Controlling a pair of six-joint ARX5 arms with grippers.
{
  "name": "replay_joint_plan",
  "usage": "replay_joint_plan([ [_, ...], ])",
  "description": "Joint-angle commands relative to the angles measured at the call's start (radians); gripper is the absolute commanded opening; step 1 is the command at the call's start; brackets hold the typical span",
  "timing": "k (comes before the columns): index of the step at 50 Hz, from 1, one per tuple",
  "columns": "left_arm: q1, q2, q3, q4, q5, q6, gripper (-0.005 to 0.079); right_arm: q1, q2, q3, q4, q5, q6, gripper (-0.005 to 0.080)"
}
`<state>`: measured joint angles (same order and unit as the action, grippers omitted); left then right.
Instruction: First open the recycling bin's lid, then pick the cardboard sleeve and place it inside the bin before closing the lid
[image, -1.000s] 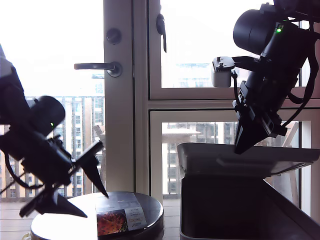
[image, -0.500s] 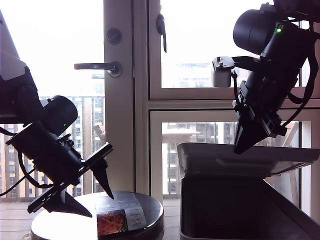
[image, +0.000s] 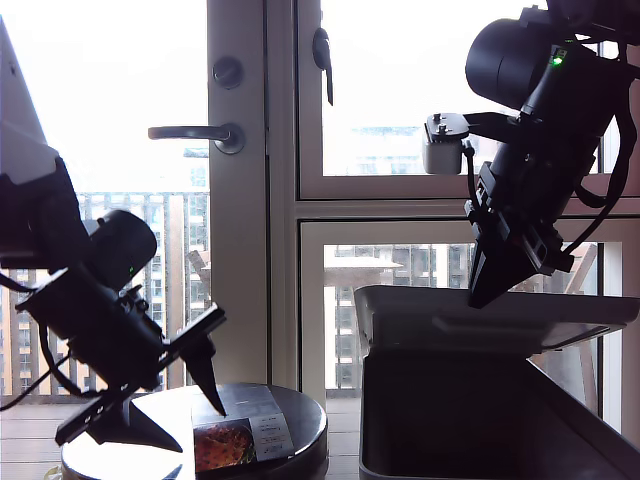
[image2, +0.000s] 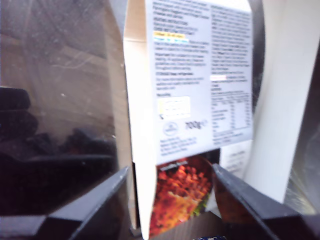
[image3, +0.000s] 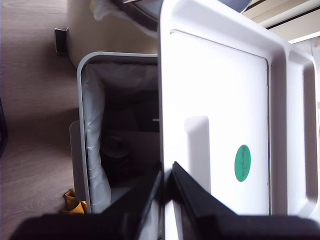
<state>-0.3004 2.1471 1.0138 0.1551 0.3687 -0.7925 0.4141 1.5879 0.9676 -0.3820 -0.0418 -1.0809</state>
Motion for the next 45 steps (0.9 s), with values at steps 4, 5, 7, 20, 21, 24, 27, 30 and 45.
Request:
replay_joint_plan([
  [4,-0.004,0.026,0.01,0.032,0.005,0.006,0.0465,0.002,-0.001,0.01,0.026,-0.003,0.008,-0.0013],
  [5,-0.004,0.026,0.011,0.034,0.005,0.006,0.0465,0.002,-0.001,0.01,0.026,-0.003,0.008,-0.0013],
  [7,-0.004,0.026,0.015,0.035,0.005,0.007,0.0464,0.002,-0.001,0.01,0.026,-0.003,0.008,-0.0013],
  [20,-0.016,0.026,0.034,0.049,0.002,0.007,0.0452,0.002,-0.001,0.01,0.034,-0.003,0.009,-0.0013],
  [21,-0.018,0.027,0.035,0.049,0.0,0.007,0.0444,0.002,-0.001,0.01,0.034,-0.003,0.009,-0.0013],
  [24,-0.024,0.032,0.04,0.053,-0.001,0.006,0.0427,0.002,-0.001,0.01,0.033,-0.003,0.009,-0.0013],
  [27,-0.028,0.039,0.048,0.05,0.0,0.005,0.0413,0.002,-0.001,0.01,0.034,-0.003,0.009,-0.0013],
  [30,-0.033,0.047,0.051,0.05,-0.001,-0.003,0.0409,0.002,-0.001,0.01,0.033,-0.003,0.01,-0.0013],
  [45,-0.038,0.069,0.056,0.053,0.0,-0.019,0.0163,0.002,-0.001,0.01,0.033,-0.003,0.012,-0.0013],
])
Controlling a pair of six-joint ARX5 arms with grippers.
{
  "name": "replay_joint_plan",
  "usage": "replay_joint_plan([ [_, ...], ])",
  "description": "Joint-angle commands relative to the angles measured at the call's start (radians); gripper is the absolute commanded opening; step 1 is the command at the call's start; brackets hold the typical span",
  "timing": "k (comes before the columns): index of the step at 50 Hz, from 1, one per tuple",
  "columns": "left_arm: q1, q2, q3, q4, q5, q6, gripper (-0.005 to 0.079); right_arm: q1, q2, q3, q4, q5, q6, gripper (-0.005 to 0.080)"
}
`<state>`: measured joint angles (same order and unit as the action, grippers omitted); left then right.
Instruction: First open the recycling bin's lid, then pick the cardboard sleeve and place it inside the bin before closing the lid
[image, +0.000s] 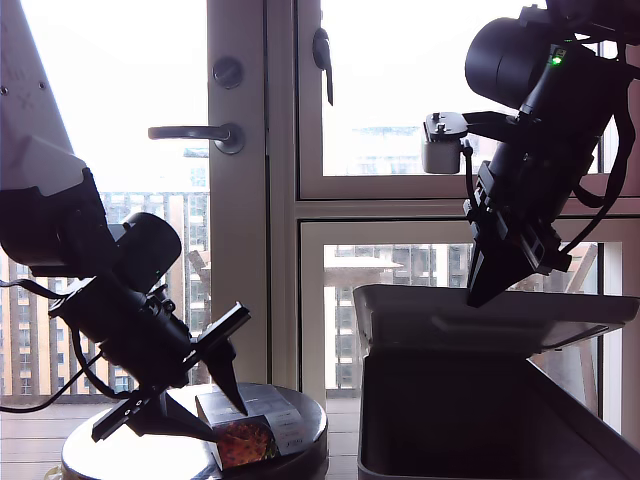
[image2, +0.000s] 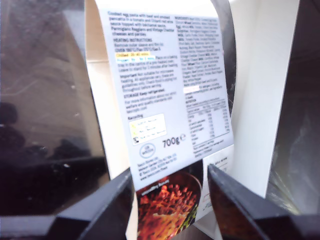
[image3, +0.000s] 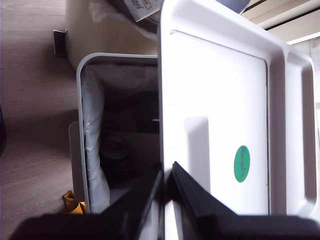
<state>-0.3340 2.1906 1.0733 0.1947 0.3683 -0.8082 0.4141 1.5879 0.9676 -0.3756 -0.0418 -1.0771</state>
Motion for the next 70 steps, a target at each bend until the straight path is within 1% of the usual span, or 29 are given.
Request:
replay_joint_plan([
  [1,-0.005,0.026,-0.003,0.016,0.001,-0.003,0.0129,0.002,-0.001,0.01,0.026,-0.002,0.008,-0.0013],
  [5,-0.002,0.026,-0.003,0.022,0.0,-0.003,0.0022,0.002,-0.001,0.01,0.026,-0.003,0.008,-0.0013],
  [7,-0.002,0.026,-0.003,0.023,-0.003,-0.003,-0.0021,0.002,-0.001,0.01,0.026,-0.002,0.008,-0.0013],
  [8,-0.001,0.026,-0.003,0.023,-0.004,-0.003,-0.0026,0.002,-0.001,0.01,0.026,-0.003,0.008,-0.0013],
  [21,0.003,0.023,-0.003,0.022,-0.006,-0.003,-0.0024,0.002,-0.001,0.01,0.026,-0.002,0.008,-0.0013],
  [37,0.011,-0.027,-0.003,0.014,0.093,-0.001,-0.0024,0.002,-0.001,0.01,0.027,-0.002,0.008,-0.0013],
  [43,0.021,-0.07,-0.003,0.006,0.095,0.022,-0.0024,0.002,-0.001,0.01,0.028,-0.002,0.008,-0.0013],
  [50,0.042,-0.115,-0.003,-0.018,0.1,0.024,-0.0024,0.002,-0.001,0.01,0.027,-0.002,0.008,-0.0013],
  [59,0.061,-0.143,-0.003,-0.047,0.177,0.024,-0.0024,0.002,-0.001,0.01,0.028,-0.002,0.008,-0.0013],
  [66,0.061,-0.143,-0.003,-0.063,0.243,0.007,-0.0024,0.002,-0.001,0.01,0.028,-0.002,0.008,-0.0013],
  [70,0.053,-0.143,-0.003,-0.075,0.264,0.001,-0.0024,0.002,-0.001,0.01,0.028,-0.002,0.008,-0.0013],
])
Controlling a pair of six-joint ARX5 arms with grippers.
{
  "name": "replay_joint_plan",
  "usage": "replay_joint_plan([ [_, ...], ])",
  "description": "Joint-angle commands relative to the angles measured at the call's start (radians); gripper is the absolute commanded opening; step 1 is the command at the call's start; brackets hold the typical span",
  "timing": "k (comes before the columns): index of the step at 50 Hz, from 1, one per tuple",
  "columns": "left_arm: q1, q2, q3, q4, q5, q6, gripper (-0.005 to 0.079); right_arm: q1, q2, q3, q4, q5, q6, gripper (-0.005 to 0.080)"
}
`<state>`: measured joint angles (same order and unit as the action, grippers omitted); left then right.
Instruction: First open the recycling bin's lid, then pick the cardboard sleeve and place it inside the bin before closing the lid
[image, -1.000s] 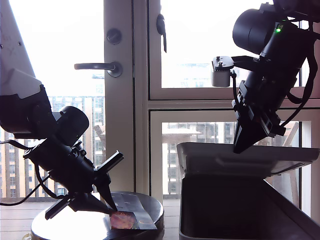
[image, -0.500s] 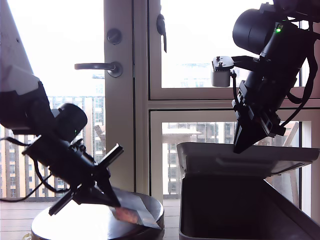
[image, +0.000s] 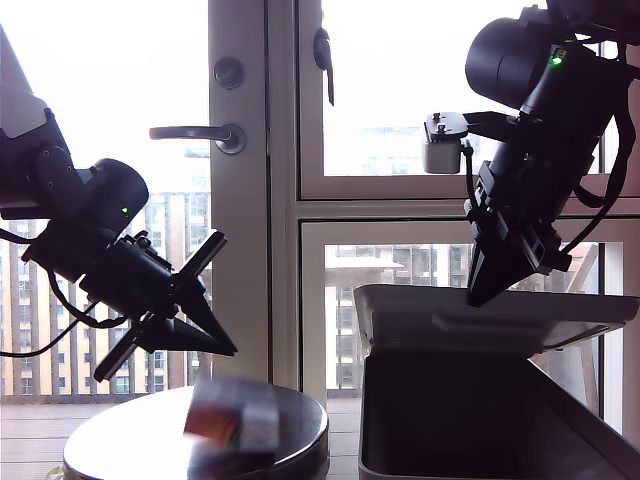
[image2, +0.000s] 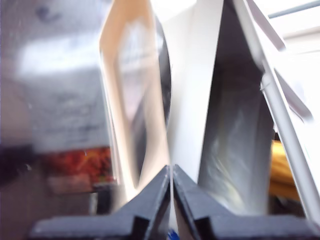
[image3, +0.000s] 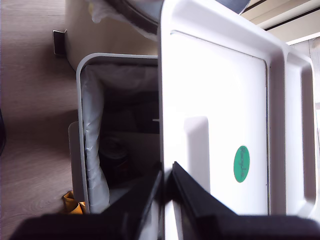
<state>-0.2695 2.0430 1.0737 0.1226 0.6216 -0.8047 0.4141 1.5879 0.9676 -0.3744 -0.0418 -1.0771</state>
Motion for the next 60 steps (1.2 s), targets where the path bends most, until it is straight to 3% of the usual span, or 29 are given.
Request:
replay_joint_plan([
  [1,-0.015,0.004,-0.003,-0.003,0.011,-0.002,-0.0024,0.002,-0.001,0.01,0.028,-0.002,0.008,-0.0013],
  [10,-0.026,0.004,-0.003,-0.006,-0.019,0.005,-0.0024,0.002,-0.001,0.01,0.033,-0.001,0.01,-0.0013],
  [16,-0.004,-0.008,-0.003,-0.047,-0.017,0.076,-0.0011,0.002,-0.001,0.01,0.033,-0.001,0.016,-0.0013],
  [19,0.01,-0.011,-0.003,-0.079,-0.035,0.136,0.0092,0.002,-0.001,0.01,0.033,-0.002,0.016,-0.0013],
  [24,0.031,-0.012,-0.003,-0.127,-0.086,0.212,0.0346,0.002,-0.001,0.01,0.033,-0.002,0.019,-0.0013],
  [27,0.038,-0.013,-0.003,-0.154,-0.124,0.245,0.0417,0.002,-0.001,0.01,0.033,-0.002,0.029,-0.0013],
  [35,0.038,-0.012,-0.003,-0.195,-0.247,0.316,0.0431,0.002,-0.001,0.01,0.034,-0.002,0.031,-0.0013],
  [45,0.031,-0.005,-0.003,-0.19,-0.298,0.315,0.043,0.002,-0.001,0.01,0.034,-0.002,0.031,-0.0013],
  [60,0.028,0.045,-0.003,-0.159,-0.299,0.295,0.043,0.002,-0.001,0.01,0.034,-0.002,0.031,-0.0013],
])
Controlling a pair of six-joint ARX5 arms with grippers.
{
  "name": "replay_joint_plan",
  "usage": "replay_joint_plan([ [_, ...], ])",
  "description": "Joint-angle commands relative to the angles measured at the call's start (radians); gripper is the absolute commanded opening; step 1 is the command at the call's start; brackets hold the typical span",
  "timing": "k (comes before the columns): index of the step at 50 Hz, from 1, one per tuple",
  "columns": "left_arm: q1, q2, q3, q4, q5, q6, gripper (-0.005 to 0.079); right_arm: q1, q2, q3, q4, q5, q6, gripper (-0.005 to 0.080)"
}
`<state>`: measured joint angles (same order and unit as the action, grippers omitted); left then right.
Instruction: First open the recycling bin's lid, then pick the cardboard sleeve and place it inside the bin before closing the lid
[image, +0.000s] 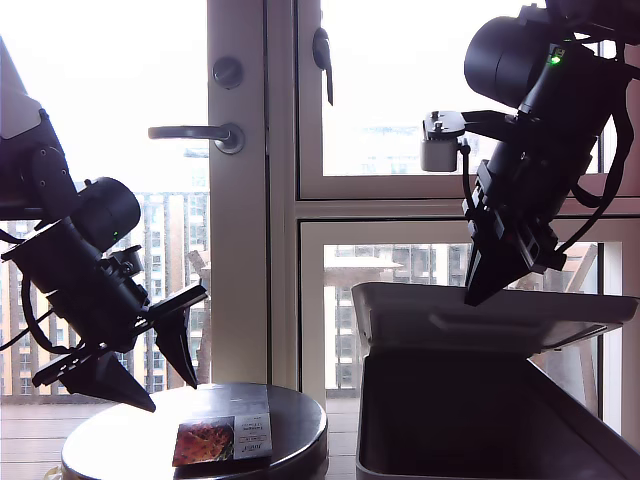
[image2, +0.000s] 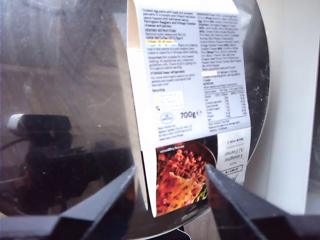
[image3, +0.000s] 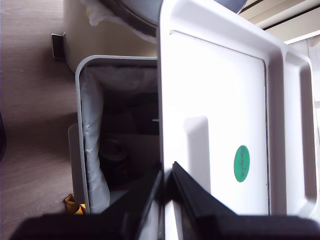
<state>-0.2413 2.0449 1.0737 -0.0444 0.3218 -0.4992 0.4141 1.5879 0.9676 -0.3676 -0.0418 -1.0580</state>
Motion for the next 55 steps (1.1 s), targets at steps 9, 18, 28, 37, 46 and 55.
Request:
replay_joint_plan([
  [9,-0.011,0.063,-0.003,0.032,0.002,-0.025,0.043,0.002,-0.001,0.01,0.03,-0.002,0.012,-0.0013],
  [18,-0.023,0.094,-0.003,0.058,0.014,-0.055,0.0429,0.002,-0.001,0.01,0.038,-0.002,0.014,-0.0013],
  [28,-0.046,0.117,-0.003,0.094,0.04,-0.08,0.0427,0.002,-0.001,0.01,0.041,-0.002,0.014,-0.0013],
  [37,-0.061,0.123,-0.003,0.141,0.055,-0.132,0.0403,0.002,-0.001,0.01,0.045,-0.002,0.014,-0.0013],
  [46,-0.063,0.167,-0.003,0.167,0.091,-0.193,0.0377,0.002,-0.001,0.01,0.052,-0.002,0.014,-0.0013],
  [55,-0.063,0.192,-0.003,0.226,0.113,-0.227,0.0367,0.002,-0.001,0.01,0.056,-0.001,0.014,-0.0013],
])
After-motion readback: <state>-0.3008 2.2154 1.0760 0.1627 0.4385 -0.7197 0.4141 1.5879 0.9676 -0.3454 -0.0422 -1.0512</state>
